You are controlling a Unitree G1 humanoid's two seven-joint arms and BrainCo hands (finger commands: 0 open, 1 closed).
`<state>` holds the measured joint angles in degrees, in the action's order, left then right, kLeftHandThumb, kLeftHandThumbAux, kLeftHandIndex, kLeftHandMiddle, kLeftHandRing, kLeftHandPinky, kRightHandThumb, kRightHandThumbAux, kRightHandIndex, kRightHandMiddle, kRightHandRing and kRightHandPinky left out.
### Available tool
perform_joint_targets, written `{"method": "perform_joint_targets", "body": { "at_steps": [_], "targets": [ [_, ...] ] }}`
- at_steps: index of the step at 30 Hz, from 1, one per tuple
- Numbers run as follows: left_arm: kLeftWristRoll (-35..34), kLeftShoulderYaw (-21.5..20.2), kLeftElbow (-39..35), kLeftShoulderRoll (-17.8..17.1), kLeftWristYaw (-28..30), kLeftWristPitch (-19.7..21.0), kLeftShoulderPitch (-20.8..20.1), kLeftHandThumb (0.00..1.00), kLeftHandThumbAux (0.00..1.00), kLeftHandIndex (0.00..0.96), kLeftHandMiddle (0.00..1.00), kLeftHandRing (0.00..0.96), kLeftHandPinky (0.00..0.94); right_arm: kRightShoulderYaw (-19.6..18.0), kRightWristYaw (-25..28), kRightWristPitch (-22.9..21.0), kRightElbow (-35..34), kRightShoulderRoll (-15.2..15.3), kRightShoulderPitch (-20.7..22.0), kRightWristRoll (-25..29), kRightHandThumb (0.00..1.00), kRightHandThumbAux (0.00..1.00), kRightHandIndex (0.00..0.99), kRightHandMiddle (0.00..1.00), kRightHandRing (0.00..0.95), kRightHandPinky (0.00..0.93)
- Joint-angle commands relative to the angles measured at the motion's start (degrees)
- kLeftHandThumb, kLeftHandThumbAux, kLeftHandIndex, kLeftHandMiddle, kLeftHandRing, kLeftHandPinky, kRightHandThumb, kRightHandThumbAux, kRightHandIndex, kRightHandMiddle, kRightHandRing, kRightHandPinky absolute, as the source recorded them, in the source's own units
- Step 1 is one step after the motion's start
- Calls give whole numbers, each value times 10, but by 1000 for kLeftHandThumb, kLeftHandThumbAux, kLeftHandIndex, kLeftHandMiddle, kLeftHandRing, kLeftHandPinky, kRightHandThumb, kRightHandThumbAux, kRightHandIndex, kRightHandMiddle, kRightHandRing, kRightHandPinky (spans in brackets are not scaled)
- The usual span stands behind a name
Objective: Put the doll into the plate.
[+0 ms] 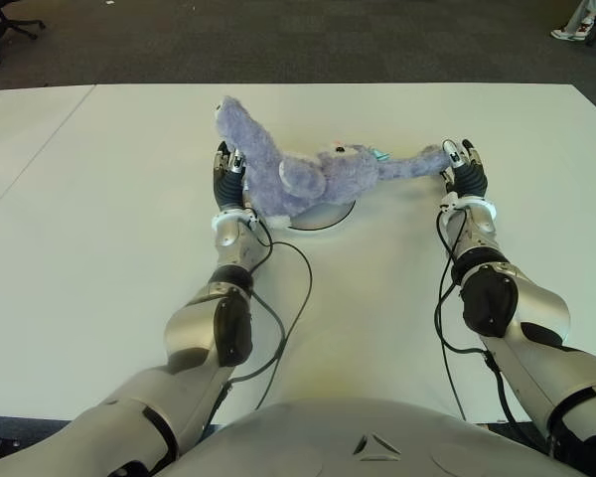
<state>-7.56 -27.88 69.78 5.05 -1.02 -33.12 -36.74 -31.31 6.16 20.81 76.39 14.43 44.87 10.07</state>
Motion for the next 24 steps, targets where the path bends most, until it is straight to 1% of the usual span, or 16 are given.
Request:
{"method": "perform_joint_targets", "body": {
  "at_steps": [1,5,15,24],
  "targets": [
    [-11,-12,77,15,-6,70,121,0,531,60,59,31,16,-11,-1,-19,10,-26,-22,19,0,723,5,30,11,12],
    [0,-3,79,12,-14,76,124,0,533,56,55,33,24,-16,5,-17,9,-34,-26,25,0,712,0,28,9,12],
    [-5,-7,78,12,-7,73,124,0,521,58,54,32,23,-17,2,-19,10,-46,-32,24,0,708,0,27,8,10],
    [-21,-22,78,12,1,75,118,0,507,56,54,26,10,2,-22,-11,13,-83,-48,4,0,732,20,39,22,33]
  ]
}}
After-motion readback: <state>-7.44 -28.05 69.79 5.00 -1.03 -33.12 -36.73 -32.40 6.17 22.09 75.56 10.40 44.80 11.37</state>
